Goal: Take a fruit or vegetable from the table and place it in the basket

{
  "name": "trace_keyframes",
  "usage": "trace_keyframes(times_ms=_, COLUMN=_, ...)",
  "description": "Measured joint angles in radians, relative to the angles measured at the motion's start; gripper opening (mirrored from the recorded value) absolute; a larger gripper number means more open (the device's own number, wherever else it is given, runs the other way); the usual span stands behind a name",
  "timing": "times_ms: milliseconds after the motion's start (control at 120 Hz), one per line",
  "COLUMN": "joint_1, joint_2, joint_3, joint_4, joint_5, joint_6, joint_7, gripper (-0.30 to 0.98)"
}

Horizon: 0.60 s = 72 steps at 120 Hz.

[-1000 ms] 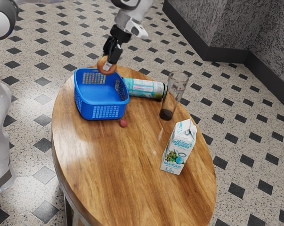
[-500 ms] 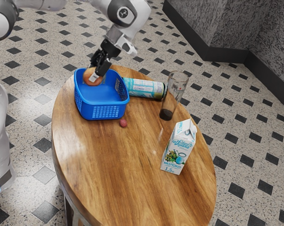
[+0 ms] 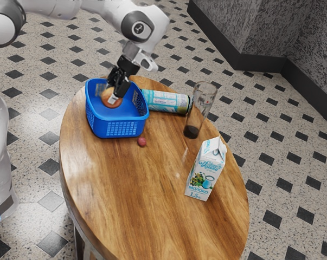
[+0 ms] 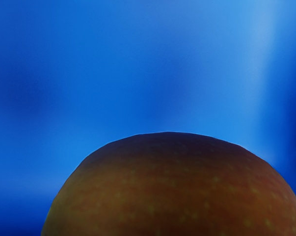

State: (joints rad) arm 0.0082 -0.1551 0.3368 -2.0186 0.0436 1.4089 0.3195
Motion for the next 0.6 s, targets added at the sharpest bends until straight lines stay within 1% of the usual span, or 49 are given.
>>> trace_keyframes(times_ms=208, joint_1=0.001, joint_2=0.001, joint_3=0.019, joint_4=-0.049, joint_5=-0.011, joint_6=0.077, joint_7=-0.002, gripper=0.36)
trace_keyframes(times_ms=275, joint_1=-0.001, joint_2=0.005, joint_3=0.019, joint_4=-0.051, joint_5=-0.014, joint_6=0.089, joint_7=-0.002, gripper=0.46)
trace_keyframes(times_ms=308, joint_1=-0.002, joint_2=0.006, joint_3=0.019, joint_4=-0.052, joint_5=-0.016, joint_6=0.092, joint_7=-0.002, gripper=0.49)
trace_keyframes(times_ms=442, joint_1=-0.002, joint_2=0.008, joint_3=0.019, joint_4=-0.053, joint_5=-0.020, joint_6=0.097, joint_7=-0.001, gripper=0.58)
trace_keyframes(times_ms=533, joint_1=-0.002, joint_2=0.007, joint_3=0.019, joint_4=-0.051, joint_5=-0.022, joint_6=0.095, joint_7=-0.002, gripper=0.62)
trace_keyframes(times_ms=567, joint_1=-0.002, joint_2=-0.001, joint_3=0.016, joint_4=-0.028, joint_5=-0.022, joint_6=0.088, joint_7=-0.002, gripper=0.63)
trace_keyframes(times_ms=600, joint_1=-0.003, joint_2=-0.017, joint_3=0.005, joint_4=0.043, joint_5=-0.022, joint_6=0.065, joint_7=-0.002, gripper=0.64)
